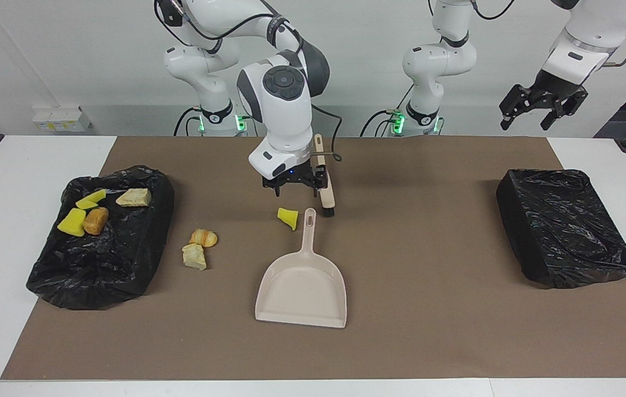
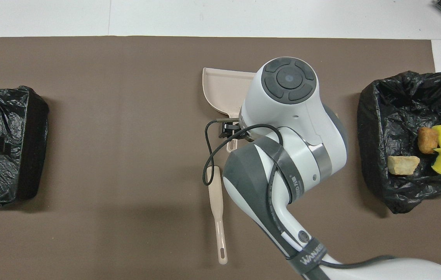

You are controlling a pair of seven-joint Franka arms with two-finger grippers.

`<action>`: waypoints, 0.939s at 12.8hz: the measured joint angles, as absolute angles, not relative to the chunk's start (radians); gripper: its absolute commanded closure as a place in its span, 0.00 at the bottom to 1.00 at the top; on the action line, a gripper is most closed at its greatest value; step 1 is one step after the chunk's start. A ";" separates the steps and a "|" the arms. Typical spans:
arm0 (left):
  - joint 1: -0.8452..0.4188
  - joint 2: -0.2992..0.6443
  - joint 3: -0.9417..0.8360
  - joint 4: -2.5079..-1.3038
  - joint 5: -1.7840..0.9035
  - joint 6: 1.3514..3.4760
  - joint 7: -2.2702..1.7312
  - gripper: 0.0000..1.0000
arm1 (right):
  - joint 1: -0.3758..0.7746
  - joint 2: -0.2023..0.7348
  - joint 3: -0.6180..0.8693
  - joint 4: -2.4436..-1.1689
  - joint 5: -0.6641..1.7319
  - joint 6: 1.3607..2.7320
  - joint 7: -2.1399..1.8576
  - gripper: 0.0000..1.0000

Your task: Sweep and dump trash in bin

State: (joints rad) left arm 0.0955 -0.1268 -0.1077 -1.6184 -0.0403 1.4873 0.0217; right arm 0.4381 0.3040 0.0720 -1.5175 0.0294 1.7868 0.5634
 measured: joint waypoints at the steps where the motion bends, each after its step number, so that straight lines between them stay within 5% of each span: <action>1: 0.095 -0.128 -0.108 -1.619 -0.040 1.487 0.022 0.00 | 0.446 0.291 0.073 -1.532 0.030 1.787 0.571 0.00; 6: 0.095 -0.129 -0.109 -1.620 -0.041 1.487 0.022 0.00 | 0.482 0.249 0.073 -1.607 0.052 1.793 0.588 0.00; 12: 0.095 -0.129 -0.111 -1.621 -0.041 1.487 0.022 0.00 | 0.647 0.039 0.078 -1.983 0.093 1.935 0.716 0.00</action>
